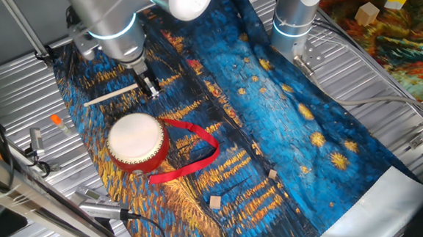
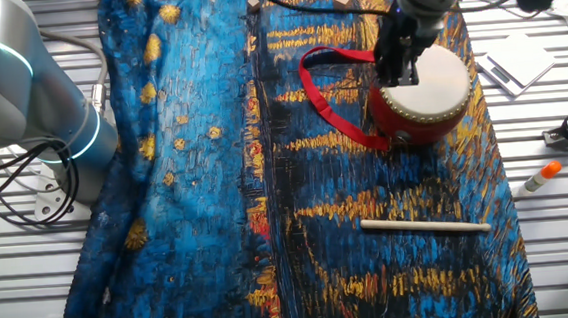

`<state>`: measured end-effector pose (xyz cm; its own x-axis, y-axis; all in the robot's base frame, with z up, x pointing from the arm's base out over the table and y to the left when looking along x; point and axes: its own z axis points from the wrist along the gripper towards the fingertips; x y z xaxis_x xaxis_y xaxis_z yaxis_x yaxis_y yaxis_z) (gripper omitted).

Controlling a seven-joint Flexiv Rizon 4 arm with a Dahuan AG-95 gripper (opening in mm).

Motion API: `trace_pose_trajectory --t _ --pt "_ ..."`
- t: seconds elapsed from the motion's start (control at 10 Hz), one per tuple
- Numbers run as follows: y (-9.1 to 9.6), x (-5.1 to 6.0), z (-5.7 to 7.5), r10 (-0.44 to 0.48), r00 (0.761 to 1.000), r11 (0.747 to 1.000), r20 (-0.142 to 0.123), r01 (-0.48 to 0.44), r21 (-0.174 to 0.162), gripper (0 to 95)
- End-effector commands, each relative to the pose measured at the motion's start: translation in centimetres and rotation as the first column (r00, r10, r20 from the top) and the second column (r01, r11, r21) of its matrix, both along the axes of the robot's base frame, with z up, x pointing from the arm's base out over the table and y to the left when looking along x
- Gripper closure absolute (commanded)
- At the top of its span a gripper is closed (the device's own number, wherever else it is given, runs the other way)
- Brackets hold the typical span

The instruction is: Play the drum

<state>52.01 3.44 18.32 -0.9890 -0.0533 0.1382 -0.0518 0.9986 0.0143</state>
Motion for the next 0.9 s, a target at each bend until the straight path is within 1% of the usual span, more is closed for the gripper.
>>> trace_pose_trajectory --t 0.1,0.2,0.4,0.6,0.8,0.9 --pt "-0.01 -0.03 0.05 0.162 0.987 0.986 0.014 -0.163 0.021 95.0" --pt "0.00 -0.01 0.05 0.172 0.985 0.985 0.013 -0.173 0.018 95.0" --pt "0.01 -0.03 0.06 0.192 0.981 0.981 -0.008 -0.192 0.019 95.0" --pt "-0.01 -0.20 0.04 0.192 0.981 0.981 -0.016 -0.192 0.016 95.0" --pt "-0.01 -0.20 0.04 0.163 0.986 0.987 -0.030 -0.163 0.009 95.0" --pt "-0.01 -0.20 0.04 0.148 0.989 0.989 -0.028 -0.148 0.009 95.0"
